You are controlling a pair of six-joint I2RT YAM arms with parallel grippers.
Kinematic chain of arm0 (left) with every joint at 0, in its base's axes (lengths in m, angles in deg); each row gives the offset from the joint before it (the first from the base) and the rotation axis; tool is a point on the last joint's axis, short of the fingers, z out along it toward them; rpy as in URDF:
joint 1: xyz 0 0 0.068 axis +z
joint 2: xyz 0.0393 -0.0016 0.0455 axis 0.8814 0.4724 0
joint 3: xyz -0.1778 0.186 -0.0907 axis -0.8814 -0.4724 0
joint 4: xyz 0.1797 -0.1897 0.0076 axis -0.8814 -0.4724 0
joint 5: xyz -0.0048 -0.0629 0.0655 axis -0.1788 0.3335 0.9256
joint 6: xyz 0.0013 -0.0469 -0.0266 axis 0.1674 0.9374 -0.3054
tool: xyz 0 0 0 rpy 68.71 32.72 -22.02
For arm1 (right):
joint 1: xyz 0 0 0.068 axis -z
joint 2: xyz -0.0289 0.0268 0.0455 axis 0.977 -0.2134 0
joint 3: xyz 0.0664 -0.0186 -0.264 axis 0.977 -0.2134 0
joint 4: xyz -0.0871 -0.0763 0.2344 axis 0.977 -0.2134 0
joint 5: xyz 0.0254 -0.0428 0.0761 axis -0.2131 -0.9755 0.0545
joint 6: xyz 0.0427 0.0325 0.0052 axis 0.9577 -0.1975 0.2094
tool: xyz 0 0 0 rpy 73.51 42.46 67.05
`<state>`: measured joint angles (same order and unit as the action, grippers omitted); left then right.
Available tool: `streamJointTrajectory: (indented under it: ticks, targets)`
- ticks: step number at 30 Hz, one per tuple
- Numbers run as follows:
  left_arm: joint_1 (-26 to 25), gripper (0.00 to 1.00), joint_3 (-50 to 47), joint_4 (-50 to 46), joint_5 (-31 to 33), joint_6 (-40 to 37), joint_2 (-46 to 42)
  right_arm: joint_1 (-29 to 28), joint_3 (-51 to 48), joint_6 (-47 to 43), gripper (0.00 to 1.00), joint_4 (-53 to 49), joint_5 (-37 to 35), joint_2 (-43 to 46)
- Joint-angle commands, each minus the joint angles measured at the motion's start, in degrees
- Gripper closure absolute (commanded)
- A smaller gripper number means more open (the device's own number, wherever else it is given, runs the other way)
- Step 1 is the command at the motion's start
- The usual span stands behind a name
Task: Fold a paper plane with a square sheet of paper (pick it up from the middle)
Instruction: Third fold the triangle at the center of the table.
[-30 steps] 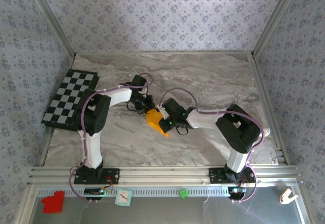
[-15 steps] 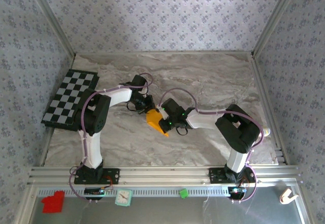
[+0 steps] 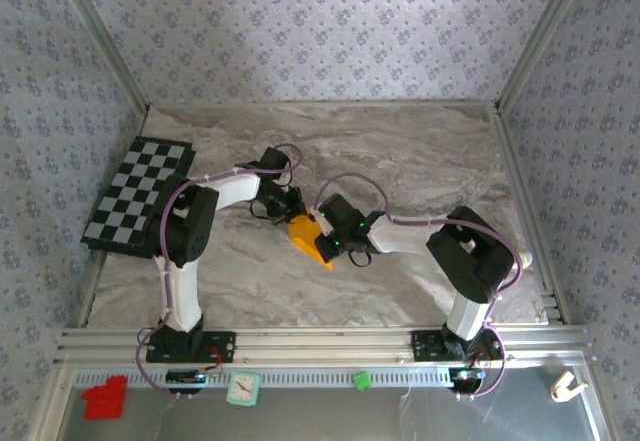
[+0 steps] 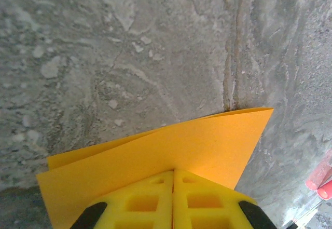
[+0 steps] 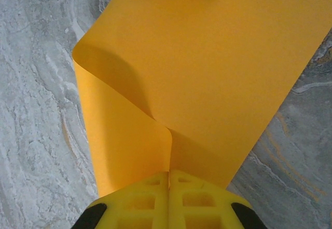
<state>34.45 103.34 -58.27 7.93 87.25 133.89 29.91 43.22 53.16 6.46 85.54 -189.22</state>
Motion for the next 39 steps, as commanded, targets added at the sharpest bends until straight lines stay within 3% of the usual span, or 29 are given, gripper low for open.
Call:
streamJointTrajectory:
  ticks: [1, 14, 22, 32, 39]
  targets:
    - [-0.7, 0.92, 0.0, -2.6, 1.4, -1.1, 2.7, -0.5, 1.0, 0.7, 0.96, -1.4, -1.1, 0.5]
    - [-0.6, 0.92, 0.7, -2.6, 1.1, -1.0, 1.2, -0.5, 1.3, 0.8, 0.96, -1.9, -1.1, -1.3]
    - [1.5, 0.84, 0.7, -0.8, 1.0, 1.5, -4.2, -0.6, 1.3, 3.1, 0.96, -2.3, -1.1, -2.2]
    - [10.5, 0.74, -11.2, 6.3, 1.3, 7.6, -15.5, -1.4, 3.5, 13.2, 0.95, -0.9, -1.3, -4.4]
    - [9.3, 0.72, -22.2, 14.5, -2.8, 14.6, -24.8, -1.6, 8.1, 19.9, 0.94, -3.9, -0.4, -8.0]
